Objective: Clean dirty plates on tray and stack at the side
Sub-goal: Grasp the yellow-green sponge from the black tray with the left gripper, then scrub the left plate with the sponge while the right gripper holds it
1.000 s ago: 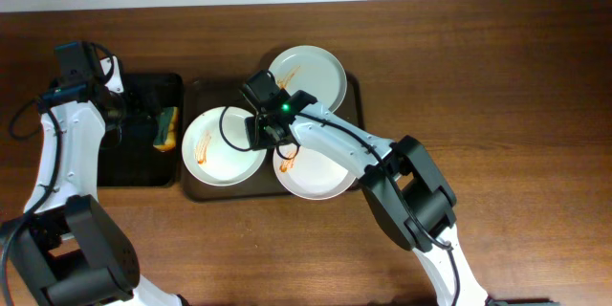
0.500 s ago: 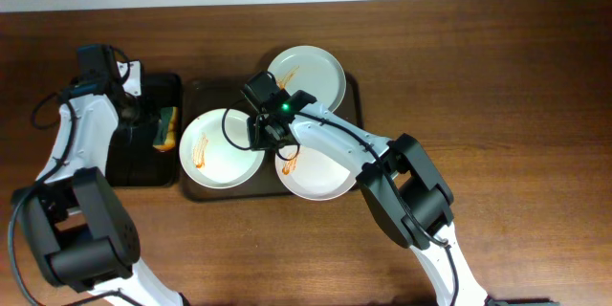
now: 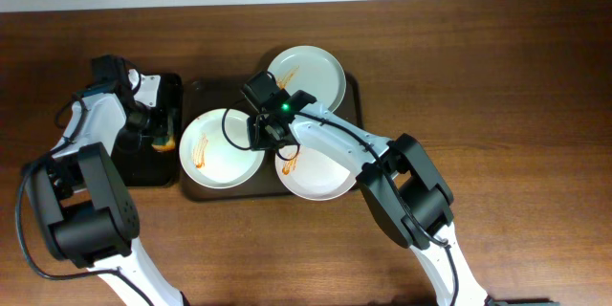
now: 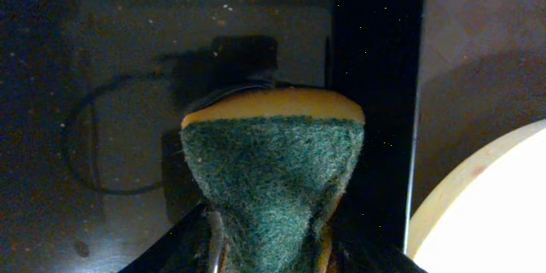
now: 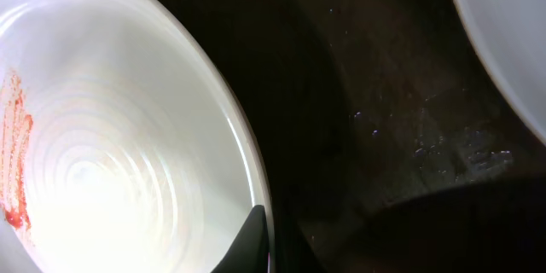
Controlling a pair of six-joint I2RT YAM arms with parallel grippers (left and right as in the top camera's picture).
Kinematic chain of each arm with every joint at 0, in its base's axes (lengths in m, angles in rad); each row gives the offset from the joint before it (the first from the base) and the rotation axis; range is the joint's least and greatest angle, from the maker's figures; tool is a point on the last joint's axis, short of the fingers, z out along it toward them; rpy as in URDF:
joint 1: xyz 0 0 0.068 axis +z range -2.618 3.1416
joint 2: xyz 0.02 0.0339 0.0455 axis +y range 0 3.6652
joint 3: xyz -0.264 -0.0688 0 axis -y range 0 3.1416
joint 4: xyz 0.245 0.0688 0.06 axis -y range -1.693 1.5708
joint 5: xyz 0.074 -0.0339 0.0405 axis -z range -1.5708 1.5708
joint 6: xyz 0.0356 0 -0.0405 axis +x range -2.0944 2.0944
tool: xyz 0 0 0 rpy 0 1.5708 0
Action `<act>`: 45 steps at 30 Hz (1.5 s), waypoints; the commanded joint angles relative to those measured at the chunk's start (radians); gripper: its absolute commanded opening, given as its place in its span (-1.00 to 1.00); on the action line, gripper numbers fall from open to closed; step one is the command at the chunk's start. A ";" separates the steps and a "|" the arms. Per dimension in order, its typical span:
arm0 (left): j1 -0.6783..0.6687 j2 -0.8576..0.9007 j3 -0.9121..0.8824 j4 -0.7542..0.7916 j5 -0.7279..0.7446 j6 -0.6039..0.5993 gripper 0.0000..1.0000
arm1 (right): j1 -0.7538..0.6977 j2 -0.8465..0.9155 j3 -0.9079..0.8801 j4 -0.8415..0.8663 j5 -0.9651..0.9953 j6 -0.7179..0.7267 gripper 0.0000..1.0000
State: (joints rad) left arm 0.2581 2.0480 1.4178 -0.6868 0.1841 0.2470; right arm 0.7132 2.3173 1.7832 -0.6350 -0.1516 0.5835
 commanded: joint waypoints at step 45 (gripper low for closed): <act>-0.178 -0.150 0.048 -0.283 0.028 -0.272 -0.98 | -0.011 0.027 0.013 0.021 -0.021 0.000 -0.92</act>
State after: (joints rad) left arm 0.1009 1.9110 1.5482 -0.9741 0.2558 0.0654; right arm 0.7074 2.3203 1.7832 -0.6182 -0.1566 0.5831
